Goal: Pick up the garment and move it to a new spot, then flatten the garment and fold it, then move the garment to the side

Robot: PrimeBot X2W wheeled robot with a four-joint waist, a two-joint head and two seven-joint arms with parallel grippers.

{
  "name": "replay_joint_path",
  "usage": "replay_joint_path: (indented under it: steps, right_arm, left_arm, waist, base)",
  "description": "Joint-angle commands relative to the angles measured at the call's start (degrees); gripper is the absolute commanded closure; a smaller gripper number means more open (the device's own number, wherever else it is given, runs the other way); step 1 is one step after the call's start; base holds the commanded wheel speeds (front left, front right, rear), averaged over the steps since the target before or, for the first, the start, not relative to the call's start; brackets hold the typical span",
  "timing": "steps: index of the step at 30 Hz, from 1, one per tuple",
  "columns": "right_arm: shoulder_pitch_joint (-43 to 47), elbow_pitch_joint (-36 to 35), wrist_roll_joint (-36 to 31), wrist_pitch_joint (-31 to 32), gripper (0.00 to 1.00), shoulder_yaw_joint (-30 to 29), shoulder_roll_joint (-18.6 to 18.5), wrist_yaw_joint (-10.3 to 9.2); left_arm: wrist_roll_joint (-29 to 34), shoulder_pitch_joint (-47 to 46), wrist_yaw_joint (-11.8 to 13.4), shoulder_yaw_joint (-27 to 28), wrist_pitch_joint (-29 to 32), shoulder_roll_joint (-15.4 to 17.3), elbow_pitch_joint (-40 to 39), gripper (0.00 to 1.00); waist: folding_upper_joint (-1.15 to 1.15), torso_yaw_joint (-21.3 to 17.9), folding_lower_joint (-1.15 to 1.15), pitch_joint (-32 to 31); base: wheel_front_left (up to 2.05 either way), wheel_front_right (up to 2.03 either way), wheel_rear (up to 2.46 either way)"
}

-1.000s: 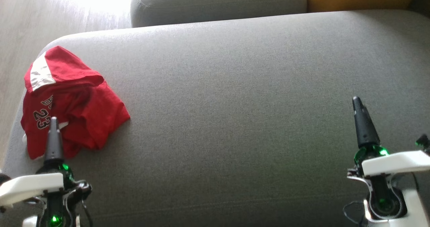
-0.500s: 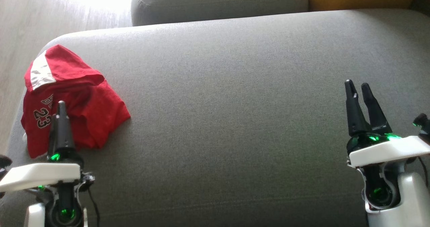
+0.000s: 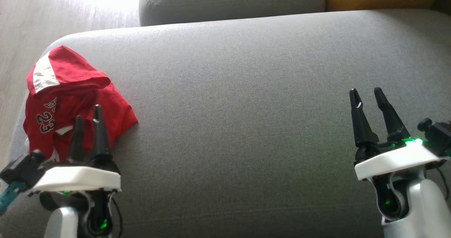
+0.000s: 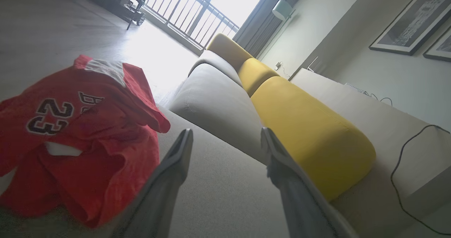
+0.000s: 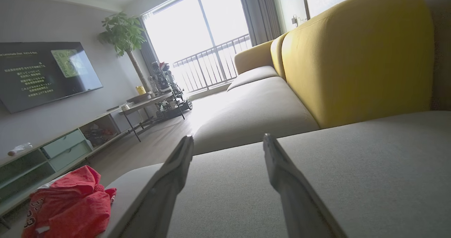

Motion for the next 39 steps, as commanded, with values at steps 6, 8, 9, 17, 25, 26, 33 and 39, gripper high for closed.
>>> replay_joint_path:
  steps: [6,8,9,17,25,26,33,39]
  right_arm:
    - [-3.88,-1.11,-6.55,-1.89,0.0,0.97,-0.53,0.0]
    - [-3.96,-0.71,-7.99,-2.23,0.0,0.88,-0.55,0.0]
    - [-4.01,-0.52,-8.69,-2.4,0.0,0.93,-0.55,0.0]
    - [-3.97,2.29,-13.6,-3.75,0.0,1.37,-0.61,0.0]
    - [-4.5,4.87,-19.8,-5.09,0.0,1.37,-0.66,0.0]
    - [-4.45,5.13,-19.85,-5.26,0.0,1.06,-0.67,0.0]
    - [-4.28,5.26,-22.74,-6.45,0.0,0.32,-0.72,0.0]
    - [-4.68,6.17,-22.66,-7.46,0.0,-0.62,-0.76,0.0]
  left_arm:
    - [8.83,-1.65,3.16,-2.71,-1.53,2.81,-2.63,0.0]
    - [10.77,-1.52,4.49,-3.95,-1.86,3.57,-2.26,0.0]
    - [11.7,-1.49,5.15,-4.58,-2.03,3.97,-2.04,0.0]
    - [18.46,-1.73,9.94,-9.92,-3.37,7.16,0.66,0.0]
    - [23.56,-2.36,13.37,-14.79,-4.71,9.58,3.46,0.0]
    - [24.15,-2.5,13.71,-15.36,-4.88,9.79,3.62,0.0]
    - [27.83,-3.37,15.66,-18.79,-6.05,11.31,4.3,0.0]
    - [30.95,-3.83,17.4,-20.38,-7.05,12.3,3.86,0.0]
  waist:
    - [0.0,-0.03,0.0,-0.05]
    - [0.0,-0.08,0.0,-0.04]
    - [0.0,-0.11,0.0,-0.04]
    - [0.0,-0.21,0.0,-0.07]
    - [0.0,-0.28,0.0,-0.22]
    - [0.0,-0.25,0.0,-0.24]
    - [0.0,-0.22,0.0,-0.06]
    - [0.0,-0.25,0.0,0.14]
  base:
    - [0.0,0.0,0.0]
    - [0.0,0.0,0.0]
    - [0.0,0.0,0.0]
    - [0.0,0.0,0.0]
    - [0.0,0.0,0.0]
    - [0.0,0.0,0.0]
    - [0.0,0.0,0.0]
    - [0.0,0.0,0.0]
